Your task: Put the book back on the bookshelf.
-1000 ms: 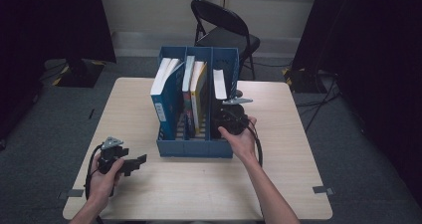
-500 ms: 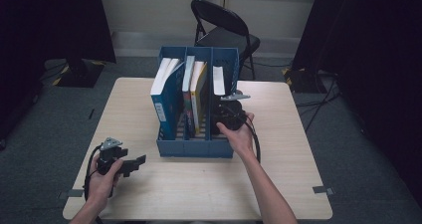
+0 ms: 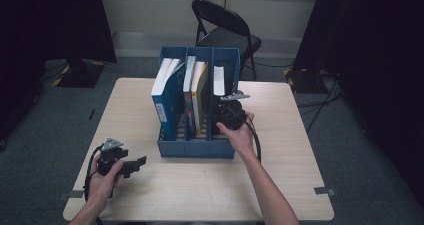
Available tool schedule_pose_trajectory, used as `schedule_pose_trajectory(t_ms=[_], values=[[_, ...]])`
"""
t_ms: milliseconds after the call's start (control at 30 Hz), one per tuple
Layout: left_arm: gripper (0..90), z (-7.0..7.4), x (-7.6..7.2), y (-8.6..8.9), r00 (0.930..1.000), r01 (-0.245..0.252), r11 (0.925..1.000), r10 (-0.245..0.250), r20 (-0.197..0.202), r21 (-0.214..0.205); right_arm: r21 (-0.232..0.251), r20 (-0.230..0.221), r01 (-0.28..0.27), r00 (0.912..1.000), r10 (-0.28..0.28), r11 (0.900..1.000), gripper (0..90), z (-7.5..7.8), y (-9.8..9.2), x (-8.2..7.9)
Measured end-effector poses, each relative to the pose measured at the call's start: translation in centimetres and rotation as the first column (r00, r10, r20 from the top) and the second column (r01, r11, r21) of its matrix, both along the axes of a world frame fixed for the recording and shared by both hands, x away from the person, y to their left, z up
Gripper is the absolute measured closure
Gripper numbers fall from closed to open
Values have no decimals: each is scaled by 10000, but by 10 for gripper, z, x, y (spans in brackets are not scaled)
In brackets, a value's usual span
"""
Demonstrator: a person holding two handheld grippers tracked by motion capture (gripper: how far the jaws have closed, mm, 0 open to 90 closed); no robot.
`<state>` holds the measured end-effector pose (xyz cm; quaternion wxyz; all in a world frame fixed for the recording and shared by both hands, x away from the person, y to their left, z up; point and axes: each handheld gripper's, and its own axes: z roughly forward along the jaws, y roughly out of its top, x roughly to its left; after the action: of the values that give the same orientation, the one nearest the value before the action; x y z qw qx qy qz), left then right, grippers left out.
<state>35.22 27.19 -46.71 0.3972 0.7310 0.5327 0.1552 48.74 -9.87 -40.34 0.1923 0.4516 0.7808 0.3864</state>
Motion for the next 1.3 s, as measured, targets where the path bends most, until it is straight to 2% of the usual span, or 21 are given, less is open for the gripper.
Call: schedule_pose_trajectory(t_ms=[100, 267, 500, 600, 767, 900, 1000, 1167, 1233, 1300], values=[[185, 0, -2, 1, 10000, -17, 10000, 17, 26, -26, 291, -138, -227, 9996, 231, 9993, 345, -1, -3, -3], [179, 1, -5, 2, 9998, 78, 10000, -78, 163, 23, 602, -268, -357, 9989, 373, 9975, 272, 0, -11, -11], [160, 1, -8, 4, 9996, 37, 10000, -38, 271, 22, 843, -238, -499, 9984, 521, 9952, 215, 5, -29, -26], [160, 1, -8, 4, 9997, 24, 10000, -26, 226, 92, 754, -206, -316, 9992, 332, 9967, 187, 8, -38, -32], [160, 0, -8, 4, 9998, 97, 9999, -99, 159, 93, 1181, -149, -179, 9997, 198, 9928, 166, 14, -59, -45], [160, 1, -9, 0, 9991, 350, 9992, -354, 239, 195, 1038, -102, -57, 9999, 68, 9946, 161, 13, -76, -60], [160, 1, -9, -2, 9987, 467, 9986, -471, 187, 241, 1165, -109, 122, 9999, -110, 9931, 164, 11, -89, -71], [160, 0, -7, 0, 9995, 238, 9995, -242, 183, 196, 1264, -97, 126, 9999, -114, 9919, 152, 7, -112, -90], [160, 0, -7, 0, 9996, 186, 9996, -190, 190, 196, 1089, -109, 146, 9998, -135, 9939, 142, 3, -121, -99], [160, -1, -7, 0, 9996, 232, 9994, -236, 156, 267, 953, -139, 388, 9992, -376, 9947, 142, -1, -130, -107]])
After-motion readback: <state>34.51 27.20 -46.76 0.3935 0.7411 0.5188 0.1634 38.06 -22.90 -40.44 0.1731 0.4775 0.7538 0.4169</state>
